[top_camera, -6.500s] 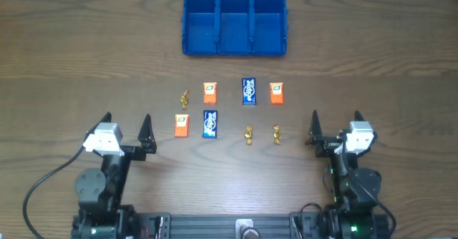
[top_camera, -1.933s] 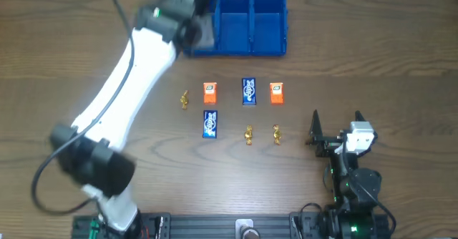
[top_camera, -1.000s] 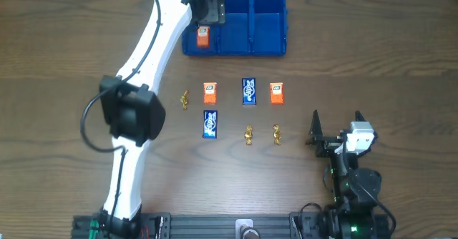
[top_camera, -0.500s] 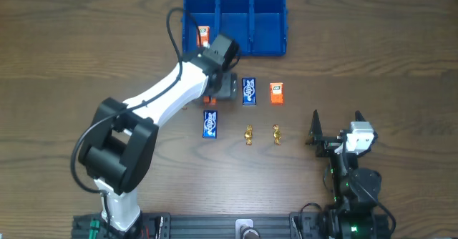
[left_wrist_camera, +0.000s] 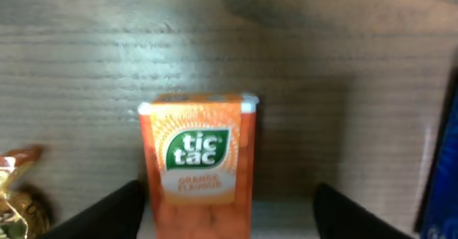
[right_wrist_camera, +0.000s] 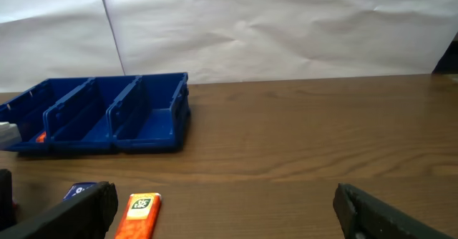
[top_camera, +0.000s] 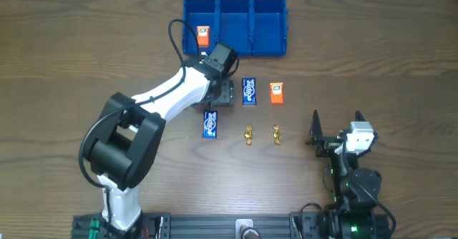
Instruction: Sort Candies Into Trays
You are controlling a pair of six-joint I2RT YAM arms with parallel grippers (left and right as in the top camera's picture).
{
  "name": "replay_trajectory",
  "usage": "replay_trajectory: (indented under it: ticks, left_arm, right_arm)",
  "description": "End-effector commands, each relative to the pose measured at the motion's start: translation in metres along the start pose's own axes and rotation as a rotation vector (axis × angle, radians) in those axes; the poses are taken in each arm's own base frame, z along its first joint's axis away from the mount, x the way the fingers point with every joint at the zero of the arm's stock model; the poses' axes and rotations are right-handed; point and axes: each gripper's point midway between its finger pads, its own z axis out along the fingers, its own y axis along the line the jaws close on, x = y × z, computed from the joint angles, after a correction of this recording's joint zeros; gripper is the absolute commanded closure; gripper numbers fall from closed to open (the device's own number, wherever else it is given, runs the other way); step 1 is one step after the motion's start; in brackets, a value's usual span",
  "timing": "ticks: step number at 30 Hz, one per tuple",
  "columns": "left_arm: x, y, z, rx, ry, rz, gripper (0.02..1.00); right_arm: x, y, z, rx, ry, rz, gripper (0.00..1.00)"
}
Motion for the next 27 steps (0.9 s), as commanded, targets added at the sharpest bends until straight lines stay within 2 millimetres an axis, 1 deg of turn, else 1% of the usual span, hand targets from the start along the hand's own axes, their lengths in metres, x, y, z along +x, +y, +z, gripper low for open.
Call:
replay_trajectory:
  ticks: [1,3,5,6,9,11,12,13,14,16,17,18,19,20,21,23,25,27]
  left_arm:
    - [0.001,0.002,0.006,0.001,0.015,-0.013,0.437]
    - [0.0,0.003,0.006,-0.001,0.016,-0.016,0.549]
    - [0.0,0.003,0.006,-0.001,0.015,-0.017,0.627]
    - [0.0,0.003,0.006,-0.001,0.015,-0.017,0.652]
    - [-0.001,0.003,0.006,0.001,0.011,-0.025,0.68]
    - [-0.01,0.0,-0.003,0.011,-0.017,-0.029,0.684]
    - [-0.02,0.0,-0.013,0.014,-0.049,-0.035,0.684]
    - [-0.033,0.0,-0.028,0.015,-0.093,-0.044,0.689]
    - [-0.05,0.001,-0.05,0.013,-0.151,-0.056,0.687]
    - [-0.075,0.004,-0.082,-0.003,-0.231,-0.062,0.687]
    - [-0.098,0.009,-0.109,-0.023,-0.291,-0.074,0.687]
    - [-0.119,0.012,-0.132,-0.025,-0.337,-0.077,0.687]
    - [-0.138,0.013,-0.151,-0.014,-0.375,-0.075,0.687]
    - [-0.152,0.014,-0.161,-0.01,-0.4,-0.076,0.691]
    - [-0.164,0.017,-0.168,-0.009,-0.417,-0.082,0.687]
    - [-0.187,0.027,-0.172,-0.019,-0.431,-0.1,0.687]
    - [-0.198,0.035,-0.165,-0.028,-0.416,-0.116,0.678]
    - [-0.21,0.035,-0.145,-0.004,-0.378,-0.1,0.676]
  right_arm:
    - [0.0,-0.003,0.0,0.013,0.001,-0.013,0.003]
    - [0.0,-0.003,0.0,0.013,0.001,-0.013,0.003]
    - [0.0,-0.003,0.0,0.013,0.001,-0.013,0.003]
    - [0.0,-0.003,0.0,0.013,0.001,-0.013,0.003]
    - [0.0,-0.003,0.0,0.013,0.001,-0.013,0.003]
    - [0.0,-0.003,0.0,0.013,0.001,-0.013,0.003]
    - [0.0,-0.003,0.0,0.013,0.001,-0.013,0.003]
    - [0.0,-0.003,0.0,0.013,0.001,-0.013,0.003]
    - [0.0,-0.003,0.0,0.013,0.001,-0.013,0.003]
    - [0.0,-0.003,0.0,0.013,0.001,-0.013,0.003]
    - [0.0,-0.003,0.0,0.013,0.001,-0.013,0.003]
    - [0.0,-0.003,0.0,0.013,0.001,-0.013,0.003]
    - [0.0,-0.003,0.0,0.013,0.001,-0.013,0.003]
    - [0.0,-0.003,0.0,0.013,0.001,-0.013,0.003]
    - [0.0,-0.003,0.0,0.013,0.001,-0.013,0.003]
    - [0.0,-0.003,0.0,0.013,0.001,-0.013,0.003]
    - [0.0,-0.003,0.0,0.013,0.001,-0.013,0.003]
    - [0.0,-0.003,0.0,0.013,0.001,-0.013,0.003]
